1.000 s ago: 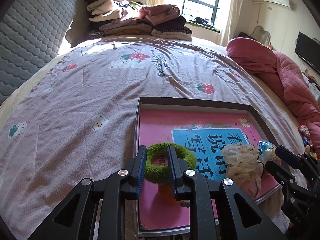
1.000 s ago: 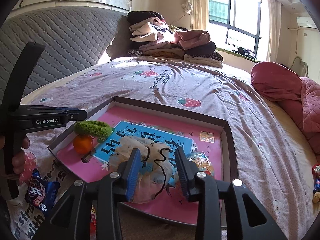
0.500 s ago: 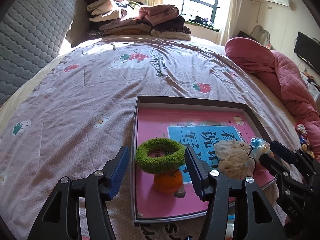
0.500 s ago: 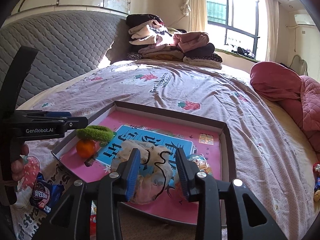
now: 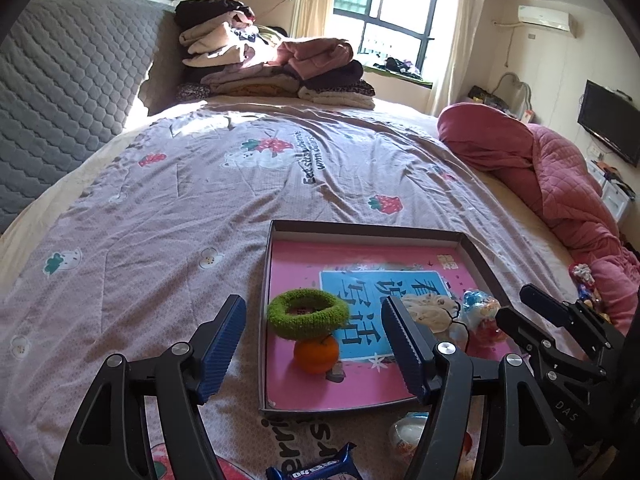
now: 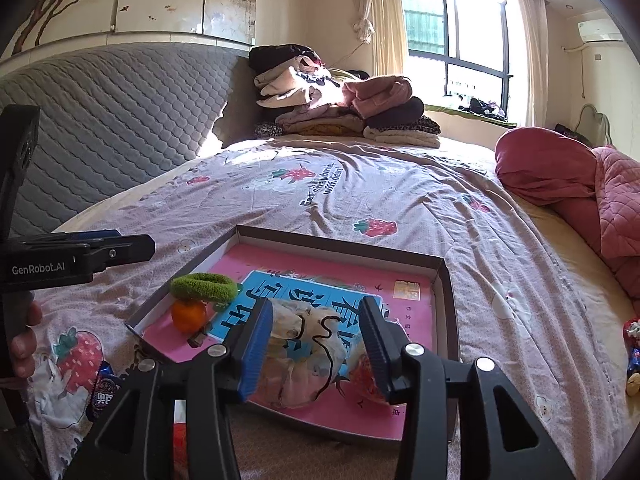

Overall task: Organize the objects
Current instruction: 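Open both grippers to release the ring and cloth bag in the tray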

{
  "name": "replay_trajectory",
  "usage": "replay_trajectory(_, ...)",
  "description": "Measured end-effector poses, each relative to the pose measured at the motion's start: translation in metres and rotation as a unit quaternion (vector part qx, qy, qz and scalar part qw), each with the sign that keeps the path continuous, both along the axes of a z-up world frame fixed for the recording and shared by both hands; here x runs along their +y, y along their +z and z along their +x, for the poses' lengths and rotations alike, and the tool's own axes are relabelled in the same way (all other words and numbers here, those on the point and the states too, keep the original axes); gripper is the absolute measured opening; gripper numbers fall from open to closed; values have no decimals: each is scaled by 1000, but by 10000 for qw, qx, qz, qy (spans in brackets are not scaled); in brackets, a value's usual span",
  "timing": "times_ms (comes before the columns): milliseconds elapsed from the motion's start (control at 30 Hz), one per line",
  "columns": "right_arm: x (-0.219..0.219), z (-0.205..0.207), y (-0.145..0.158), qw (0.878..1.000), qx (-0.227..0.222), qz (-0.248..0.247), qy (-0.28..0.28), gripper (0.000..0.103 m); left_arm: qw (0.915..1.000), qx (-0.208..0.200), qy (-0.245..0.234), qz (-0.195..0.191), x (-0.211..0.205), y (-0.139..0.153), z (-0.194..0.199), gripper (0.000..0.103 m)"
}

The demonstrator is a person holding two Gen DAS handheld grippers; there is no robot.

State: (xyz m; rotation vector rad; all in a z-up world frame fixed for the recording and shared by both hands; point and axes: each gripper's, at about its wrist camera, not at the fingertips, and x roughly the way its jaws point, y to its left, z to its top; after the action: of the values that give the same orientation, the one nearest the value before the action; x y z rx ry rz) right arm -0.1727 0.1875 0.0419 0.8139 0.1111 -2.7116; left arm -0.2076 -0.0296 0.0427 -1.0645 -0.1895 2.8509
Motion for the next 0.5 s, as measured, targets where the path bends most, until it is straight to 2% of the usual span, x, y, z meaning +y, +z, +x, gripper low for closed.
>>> replay_trajectory(500,13,29,23,9990,176,-335,-216,46,9993,258,-164,-238,14,15,37,72)
